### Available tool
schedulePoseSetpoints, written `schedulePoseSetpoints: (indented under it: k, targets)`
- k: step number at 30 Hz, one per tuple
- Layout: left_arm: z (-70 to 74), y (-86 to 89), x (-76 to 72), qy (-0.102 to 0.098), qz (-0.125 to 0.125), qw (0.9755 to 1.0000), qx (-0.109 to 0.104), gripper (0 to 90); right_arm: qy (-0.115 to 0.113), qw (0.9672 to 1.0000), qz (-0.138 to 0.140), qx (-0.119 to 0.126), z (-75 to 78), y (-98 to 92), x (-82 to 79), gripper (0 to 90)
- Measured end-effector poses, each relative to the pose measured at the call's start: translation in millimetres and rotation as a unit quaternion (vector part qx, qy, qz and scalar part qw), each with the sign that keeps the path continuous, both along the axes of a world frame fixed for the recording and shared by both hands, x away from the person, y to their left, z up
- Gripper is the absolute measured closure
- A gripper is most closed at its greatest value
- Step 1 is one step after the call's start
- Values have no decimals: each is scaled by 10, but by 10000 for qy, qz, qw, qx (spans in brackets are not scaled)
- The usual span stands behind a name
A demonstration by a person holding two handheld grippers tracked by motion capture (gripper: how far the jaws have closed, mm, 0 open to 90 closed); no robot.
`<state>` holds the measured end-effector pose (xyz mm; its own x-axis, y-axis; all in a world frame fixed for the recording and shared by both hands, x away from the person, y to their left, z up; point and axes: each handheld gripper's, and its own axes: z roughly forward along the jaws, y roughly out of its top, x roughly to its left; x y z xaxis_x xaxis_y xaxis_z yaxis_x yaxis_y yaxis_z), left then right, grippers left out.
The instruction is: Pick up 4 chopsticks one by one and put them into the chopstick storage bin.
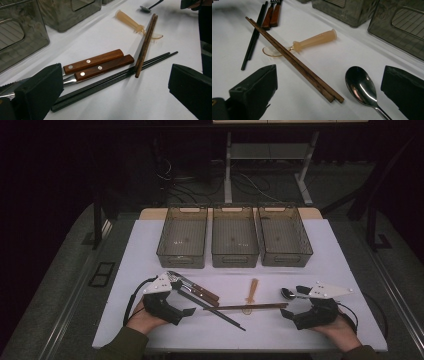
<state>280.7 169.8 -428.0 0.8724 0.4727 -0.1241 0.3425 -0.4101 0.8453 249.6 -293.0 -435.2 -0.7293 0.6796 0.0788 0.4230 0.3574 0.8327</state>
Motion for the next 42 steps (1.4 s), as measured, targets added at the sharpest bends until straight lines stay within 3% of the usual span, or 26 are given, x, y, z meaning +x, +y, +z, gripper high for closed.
schedulePoseSetpoints:
  k: [7,16,23,32,39,42]
  targets:
    - [0,5,9,11,27,10000,-38,0,39,9999,87,107,14,-13,4,8]
    - [13,6,-10,-18,31,10000,-62,0,122,9996,238,4,52,24,24,8]
    - [13,18,-35,-22,9,10000,-42,0,88,9991,425,32,138,130,59,9]
    - [5,13,-27,-13,6,10000,-29,0,100,9977,660,-148,130,299,180,30]
    - [4,8,-32,-8,-14,10000,-57,0,179,9951,929,-292,93,478,264,81]
    - [5,5,-34,-2,-35,10000,-58,0,216,9938,1039,-342,83,521,295,151]
